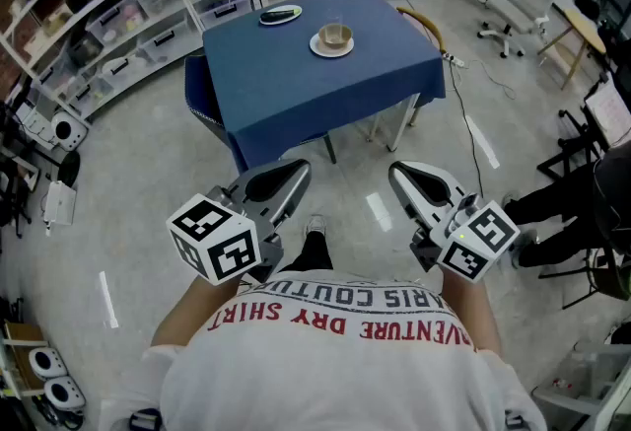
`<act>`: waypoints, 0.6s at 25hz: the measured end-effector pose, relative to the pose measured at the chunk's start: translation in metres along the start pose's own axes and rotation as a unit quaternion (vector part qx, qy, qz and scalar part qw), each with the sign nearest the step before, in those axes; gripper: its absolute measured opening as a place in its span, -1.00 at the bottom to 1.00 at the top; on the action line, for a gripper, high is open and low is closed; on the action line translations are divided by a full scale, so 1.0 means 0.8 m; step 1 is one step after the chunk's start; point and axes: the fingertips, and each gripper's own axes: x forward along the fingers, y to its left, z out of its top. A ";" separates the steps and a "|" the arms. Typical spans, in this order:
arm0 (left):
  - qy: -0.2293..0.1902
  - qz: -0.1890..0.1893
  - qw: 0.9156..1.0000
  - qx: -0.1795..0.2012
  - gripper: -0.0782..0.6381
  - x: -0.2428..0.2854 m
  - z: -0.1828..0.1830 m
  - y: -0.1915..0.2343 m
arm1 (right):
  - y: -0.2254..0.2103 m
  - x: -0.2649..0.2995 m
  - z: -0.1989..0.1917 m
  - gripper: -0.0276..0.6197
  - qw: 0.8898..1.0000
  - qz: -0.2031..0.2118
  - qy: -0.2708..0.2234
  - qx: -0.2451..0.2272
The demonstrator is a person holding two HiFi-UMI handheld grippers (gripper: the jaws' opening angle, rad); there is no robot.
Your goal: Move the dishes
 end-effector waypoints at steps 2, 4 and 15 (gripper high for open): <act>0.000 -0.001 1.000 0.002 -0.70 -0.003 0.003 -0.002 | 0.001 -0.001 0.004 -0.84 1.000 -0.002 -0.003 -0.003; 0.002 -0.001 1.000 0.001 -0.70 -0.007 0.002 -0.004 | 0.004 -0.004 0.008 -0.84 1.000 -0.004 -0.006 -0.005; -0.001 -0.010 1.000 -0.007 -0.70 -0.010 0.001 0.005 | 0.001 -0.005 0.007 -0.84 1.000 -0.022 -0.004 0.002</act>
